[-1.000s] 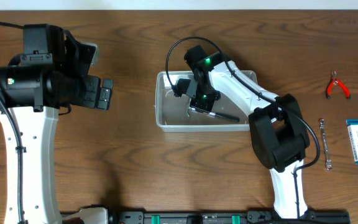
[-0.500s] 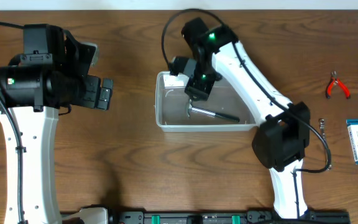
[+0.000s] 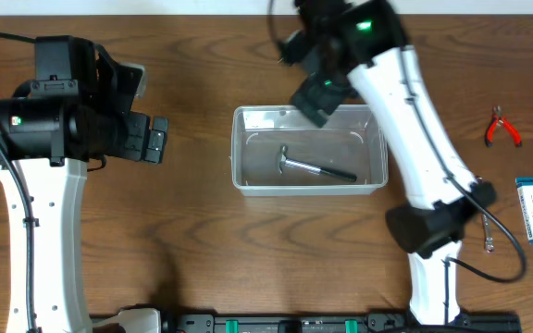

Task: Pack container
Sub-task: 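Raise the right gripper and move it right over the red pliers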

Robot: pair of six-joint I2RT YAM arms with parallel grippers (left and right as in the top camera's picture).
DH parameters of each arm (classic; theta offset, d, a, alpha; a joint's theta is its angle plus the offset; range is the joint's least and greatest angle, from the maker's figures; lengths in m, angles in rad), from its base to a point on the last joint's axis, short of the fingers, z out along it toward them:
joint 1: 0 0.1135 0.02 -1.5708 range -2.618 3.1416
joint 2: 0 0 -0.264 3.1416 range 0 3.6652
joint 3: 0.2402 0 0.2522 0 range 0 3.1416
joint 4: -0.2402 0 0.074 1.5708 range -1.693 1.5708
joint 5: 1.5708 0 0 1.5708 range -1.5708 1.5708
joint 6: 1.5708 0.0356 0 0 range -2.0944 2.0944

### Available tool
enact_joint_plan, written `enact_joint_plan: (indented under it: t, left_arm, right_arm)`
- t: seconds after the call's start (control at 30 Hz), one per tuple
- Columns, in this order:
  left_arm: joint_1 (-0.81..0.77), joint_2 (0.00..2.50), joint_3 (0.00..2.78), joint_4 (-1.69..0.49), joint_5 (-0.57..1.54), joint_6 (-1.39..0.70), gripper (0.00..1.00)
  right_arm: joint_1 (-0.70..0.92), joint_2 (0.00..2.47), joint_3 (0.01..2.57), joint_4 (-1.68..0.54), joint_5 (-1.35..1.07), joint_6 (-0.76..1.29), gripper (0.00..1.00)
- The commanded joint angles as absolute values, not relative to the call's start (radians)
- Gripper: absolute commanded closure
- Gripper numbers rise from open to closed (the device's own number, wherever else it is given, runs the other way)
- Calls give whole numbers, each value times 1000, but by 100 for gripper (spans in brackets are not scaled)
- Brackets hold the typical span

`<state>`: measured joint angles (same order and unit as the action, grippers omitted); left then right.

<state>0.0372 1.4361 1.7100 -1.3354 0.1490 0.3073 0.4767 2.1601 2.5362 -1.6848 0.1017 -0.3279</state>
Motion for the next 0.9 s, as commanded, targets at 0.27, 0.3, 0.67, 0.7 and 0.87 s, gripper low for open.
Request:
enact_joint_plan:
  t: [0.27,0.3,0.67,0.7,0.87]
  left_arm:
    - [33,1431,1716,-1338,138,294,2]
    - [33,1431,1716,-1338,138,294,2]
    - [33,1431,1716,-1337,138,294,2]
    - [33,1431,1716,-1337,138,294,2]
    - [33,1431,1716,-1342,138,294,2]
  right_arm:
    - [166,1731,2459,-1699,88,-64,1]
    - [142,1695,2415,-1699,85,-64,1]
    - [-168,1571,2001,-1525,46,-66,1]
    - [-192,1594,2000,-1499,34,-58,1]
    - [-281,1713,2001,-1357,21,95,1]
